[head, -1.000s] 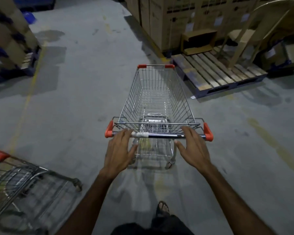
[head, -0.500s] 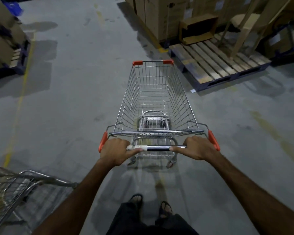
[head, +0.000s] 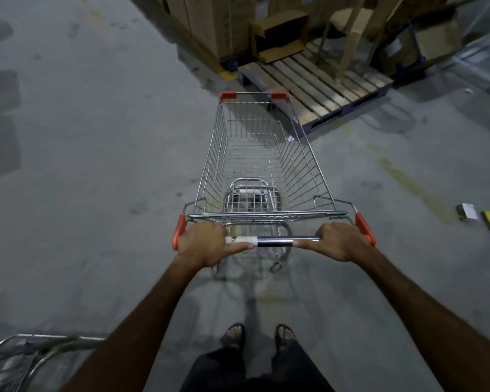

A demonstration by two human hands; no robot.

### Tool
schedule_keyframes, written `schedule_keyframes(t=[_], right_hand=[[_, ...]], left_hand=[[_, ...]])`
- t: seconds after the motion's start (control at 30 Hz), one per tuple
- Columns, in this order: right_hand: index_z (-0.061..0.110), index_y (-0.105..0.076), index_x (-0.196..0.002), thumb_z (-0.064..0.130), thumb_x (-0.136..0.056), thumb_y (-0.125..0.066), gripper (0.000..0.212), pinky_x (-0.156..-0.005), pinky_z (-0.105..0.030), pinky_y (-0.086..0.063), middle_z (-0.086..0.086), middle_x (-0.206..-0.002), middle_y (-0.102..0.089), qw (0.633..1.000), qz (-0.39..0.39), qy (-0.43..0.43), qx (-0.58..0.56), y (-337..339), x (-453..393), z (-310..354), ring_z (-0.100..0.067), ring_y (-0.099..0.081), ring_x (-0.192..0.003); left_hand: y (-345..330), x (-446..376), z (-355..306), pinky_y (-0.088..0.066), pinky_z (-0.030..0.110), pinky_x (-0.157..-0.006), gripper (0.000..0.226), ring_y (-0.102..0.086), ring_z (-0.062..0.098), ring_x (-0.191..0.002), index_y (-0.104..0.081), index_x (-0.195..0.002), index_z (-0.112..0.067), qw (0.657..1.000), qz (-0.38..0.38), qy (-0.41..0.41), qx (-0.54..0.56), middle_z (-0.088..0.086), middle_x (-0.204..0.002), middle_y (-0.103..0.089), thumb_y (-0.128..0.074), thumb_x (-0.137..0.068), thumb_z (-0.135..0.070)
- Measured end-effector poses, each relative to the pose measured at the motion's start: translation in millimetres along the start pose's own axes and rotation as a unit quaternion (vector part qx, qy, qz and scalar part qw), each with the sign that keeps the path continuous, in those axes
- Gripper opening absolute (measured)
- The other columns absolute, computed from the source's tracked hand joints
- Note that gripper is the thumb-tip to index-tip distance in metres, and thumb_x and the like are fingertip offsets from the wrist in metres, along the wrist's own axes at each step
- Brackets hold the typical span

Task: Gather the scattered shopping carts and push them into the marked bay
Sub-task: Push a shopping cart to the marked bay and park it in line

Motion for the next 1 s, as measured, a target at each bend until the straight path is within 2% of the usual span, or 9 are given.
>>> schedule_keyframes(t=[0.1,0.17,0.27,0.37,0.53,0.7,0.83,1.0], right_hand=[[0.021,-0.051,-0.056,0.111,-0.068,-0.013,0.098,-0.065,-0.034,-0.051,0.003,-0.057,-0.059,0.999,-0.009,-0.044,-0.026,-8.8,18.0,5.6,-0.012,-0.057,-0.055],[0.021,-0.052,-0.056,0.11,-0.069,-0.015,0.098,-0.069,-0.035,-0.053,0.003,-0.058,-0.06,0.996,-0.018,-0.076,-0.044,-15.2,33.2,8.9,-0.013,-0.059,-0.058],[0.021,-0.048,-0.055,0.11,-0.07,-0.014,0.096,-0.068,-0.035,-0.051,0.003,-0.054,-0.056,0.992,-0.03,-0.113,-0.055,-24.2,58.5,9.5,-0.014,-0.058,-0.055],[0.022,-0.046,-0.055,0.11,-0.07,-0.013,0.095,-0.073,-0.038,-0.054,0.003,-0.054,-0.055,0.986,-0.035,-0.15,-0.069,-36.7,88.6,1.2,-0.014,-0.056,-0.053],[0.022,-0.047,-0.054,0.11,-0.068,-0.011,0.096,-0.069,-0.036,-0.052,0.002,-0.052,-0.054,0.971,-0.044,-0.21,-0.109,-60.6,153.2,-17.6,-0.013,-0.053,-0.05],[0.02,-0.047,-0.056,0.103,-0.076,-0.018,0.09,-0.066,-0.034,-0.042,0.003,-0.053,-0.053,0.953,-0.056,-0.27,-0.128,-85.9,225.4,-29.0,-0.012,-0.054,-0.052],[0.02,-0.048,-0.055,0.11,-0.065,-0.002,0.102,-0.072,-0.036,-0.052,0.003,-0.055,-0.057,0.936,-0.067,-0.321,-0.13,-112.7,287.1,-35.5,-0.011,-0.056,-0.054],[0.021,-0.046,-0.059,0.107,-0.069,-0.008,0.095,-0.073,-0.036,-0.05,0.005,-0.058,-0.055,0.904,-0.065,-0.384,-0.176,-151.1,371.2,-32.2,-0.01,-0.055,-0.056]], left_hand=[[4.5,-11.2,3.3,-0.041,0.05,-0.108,0.091,-0.07,0.024,-0.099,-0.071,-0.09,-0.023,0.999,-0.005,-0.035,-0.005,0.0,-0.098,-0.075,-0.028,-0.079,-0.103],[2.7,-17.6,3.3,-0.042,0.049,-0.105,0.092,-0.07,0.026,-0.099,-0.067,-0.083,-0.022,0.998,-0.004,-0.063,-0.008,0.002,-0.097,-0.074,-0.027,-0.076,-0.105],[0.0,-24.8,-8.5,-0.049,0.048,-0.099,0.091,-0.068,0.027,-0.087,-0.058,-0.07,-0.023,0.993,0.002,-0.115,-0.008,0.002,-0.086,-0.07,-0.024,-0.072,-0.108],[-2.7,-25.2,-31.6,-0.044,0.051,-0.102,0.096,-0.066,0.025,-0.082,-0.059,-0.069,-0.024,0.988,0.009,-0.151,-0.023,-0.002,-0.079,-0.064,-0.02,-0.068,-0.111],[-4.3,-11.5,-87.2,-0.038,0.055,-0.112,0.095,-0.068,0.024,-0.088,-0.062,-0.071,-0.024,0.977,0.016,-0.206,-0.047,0.0,-0.088,-0.073,-0.022,-0.069,-0.11],[-7.4,11.7,-151.4,-0.043,0.049,-0.103,0.089,-0.065,0.017,-0.076,-0.059,-0.064,-0.022,0.959,0.025,-0.275,-0.058,-0.004,-0.071,-0.065,-0.03,-0.076,-0.105],[-18.9,36.1,-202.2,-0.038,0.054,-0.108,0.092,-0.068,0.015,-0.081,-0.065,-0.069,-0.021,0.943,0.032,-0.319,-0.084,-0.003,-0.076,-0.071,-0.029,-0.077,-0.105],[-33.8,83.2,-266.3,-0.04,0.051,-0.106,0.088,-0.067,0.012,-0.081,-0.065,-0.074,-0.021,0.916,0.048,-0.382,-0.115,-0.005,-0.079,-0.071,-0.031,-0.08,-0.102]])
Point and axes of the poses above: each hand's wrist, its own x-axis away from the middle knuckle, its own y-axis out of the back of the hand, z = x × y, the point moved 9 cm from there along -x, towards the middle knuckle
